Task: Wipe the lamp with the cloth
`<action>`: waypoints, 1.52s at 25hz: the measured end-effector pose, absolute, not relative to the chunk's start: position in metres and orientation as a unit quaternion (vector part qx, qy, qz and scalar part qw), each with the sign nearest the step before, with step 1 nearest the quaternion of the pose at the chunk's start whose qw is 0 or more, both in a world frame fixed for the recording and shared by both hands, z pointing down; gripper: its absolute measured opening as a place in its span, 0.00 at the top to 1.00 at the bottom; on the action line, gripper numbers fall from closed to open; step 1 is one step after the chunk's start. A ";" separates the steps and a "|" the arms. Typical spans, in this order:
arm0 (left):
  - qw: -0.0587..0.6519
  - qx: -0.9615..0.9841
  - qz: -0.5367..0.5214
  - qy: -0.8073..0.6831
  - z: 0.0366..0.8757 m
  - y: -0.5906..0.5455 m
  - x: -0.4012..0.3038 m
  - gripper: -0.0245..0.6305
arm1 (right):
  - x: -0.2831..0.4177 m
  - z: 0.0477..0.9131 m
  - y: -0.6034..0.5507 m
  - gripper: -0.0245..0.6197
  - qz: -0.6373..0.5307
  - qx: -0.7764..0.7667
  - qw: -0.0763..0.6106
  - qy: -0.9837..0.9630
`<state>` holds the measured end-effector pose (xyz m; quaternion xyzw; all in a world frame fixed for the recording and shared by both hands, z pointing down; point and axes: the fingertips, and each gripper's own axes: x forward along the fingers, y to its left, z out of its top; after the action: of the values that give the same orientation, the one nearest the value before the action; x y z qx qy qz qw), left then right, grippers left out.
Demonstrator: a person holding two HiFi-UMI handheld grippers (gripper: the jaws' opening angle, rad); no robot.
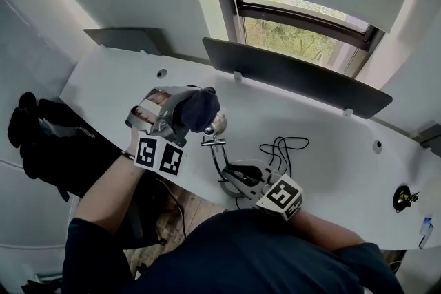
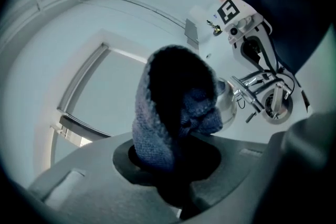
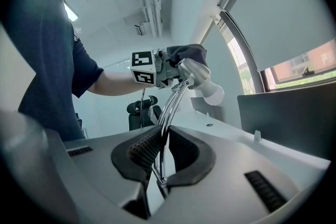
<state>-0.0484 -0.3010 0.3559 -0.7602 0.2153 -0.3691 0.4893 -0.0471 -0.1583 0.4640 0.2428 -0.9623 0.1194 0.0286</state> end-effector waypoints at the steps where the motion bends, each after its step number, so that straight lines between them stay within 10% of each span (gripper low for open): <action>1: 0.501 -0.753 -0.372 0.209 0.357 -0.302 -0.046 0.84 | -0.047 0.464 -0.158 0.88 0.119 0.243 0.029 -0.962; 10: 0.547 -0.716 -0.397 0.173 0.377 -0.317 -0.035 0.84 | -0.047 0.465 -0.157 0.89 0.118 0.250 0.033 -0.961; 38: 0.204 -0.885 -0.253 0.334 0.403 -0.223 -0.098 0.84 | -0.045 0.465 -0.158 0.88 0.113 0.288 0.075 -0.948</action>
<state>-0.0982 -0.2234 0.4030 -0.8849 0.3336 -0.2531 0.2040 -0.0454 -0.1575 0.4646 0.2885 -0.9479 0.1125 0.0749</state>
